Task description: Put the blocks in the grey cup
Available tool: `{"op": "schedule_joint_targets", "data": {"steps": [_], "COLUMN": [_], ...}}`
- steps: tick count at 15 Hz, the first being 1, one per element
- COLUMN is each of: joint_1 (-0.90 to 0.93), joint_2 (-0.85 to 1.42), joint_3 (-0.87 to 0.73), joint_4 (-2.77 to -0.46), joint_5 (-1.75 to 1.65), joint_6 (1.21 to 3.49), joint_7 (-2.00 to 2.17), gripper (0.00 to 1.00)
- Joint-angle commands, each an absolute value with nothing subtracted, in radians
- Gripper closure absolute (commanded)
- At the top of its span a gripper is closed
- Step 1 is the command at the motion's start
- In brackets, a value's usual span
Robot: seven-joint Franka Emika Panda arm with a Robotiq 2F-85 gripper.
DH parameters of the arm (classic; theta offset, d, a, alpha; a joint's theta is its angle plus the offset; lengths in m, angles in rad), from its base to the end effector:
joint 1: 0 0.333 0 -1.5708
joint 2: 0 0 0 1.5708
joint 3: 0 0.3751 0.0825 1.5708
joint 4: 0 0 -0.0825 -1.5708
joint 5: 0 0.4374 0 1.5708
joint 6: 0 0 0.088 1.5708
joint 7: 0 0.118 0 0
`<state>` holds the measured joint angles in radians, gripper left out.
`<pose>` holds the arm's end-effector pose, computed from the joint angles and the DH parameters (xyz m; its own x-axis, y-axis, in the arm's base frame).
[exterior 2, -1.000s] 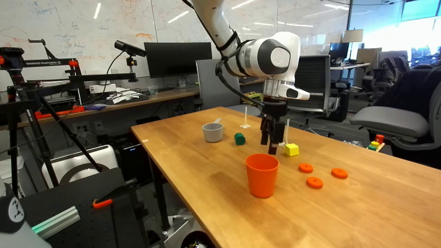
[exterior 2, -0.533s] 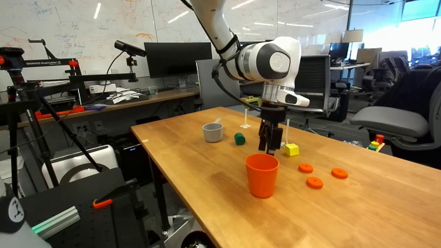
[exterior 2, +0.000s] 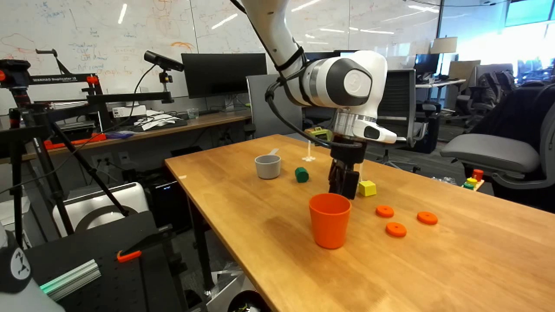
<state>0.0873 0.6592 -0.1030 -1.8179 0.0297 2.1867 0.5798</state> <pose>0.6807 -0.0063 0.1493 0.7925 -0.5719 -0.2118 -0.5400 -0.8195 0.1920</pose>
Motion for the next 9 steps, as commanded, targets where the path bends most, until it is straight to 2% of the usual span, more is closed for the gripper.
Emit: {"op": "schedule_joint_targets", "data": {"steps": [1, 7, 9], "joint_1": [0.074, 0.03, 0.015], "joint_2": [0.617, 0.587, 0.575], "joint_3": [-0.112, -0.119, -0.117], "joint_4": [-1.86, -1.882, -1.883], "joint_5": [0.052, 0.096, 0.119], "joint_6": [2.197, 2.209, 2.21], "joint_7": [0.581, 0.578, 0.574], "gripper": [0.38, 0.87, 0.93]}}
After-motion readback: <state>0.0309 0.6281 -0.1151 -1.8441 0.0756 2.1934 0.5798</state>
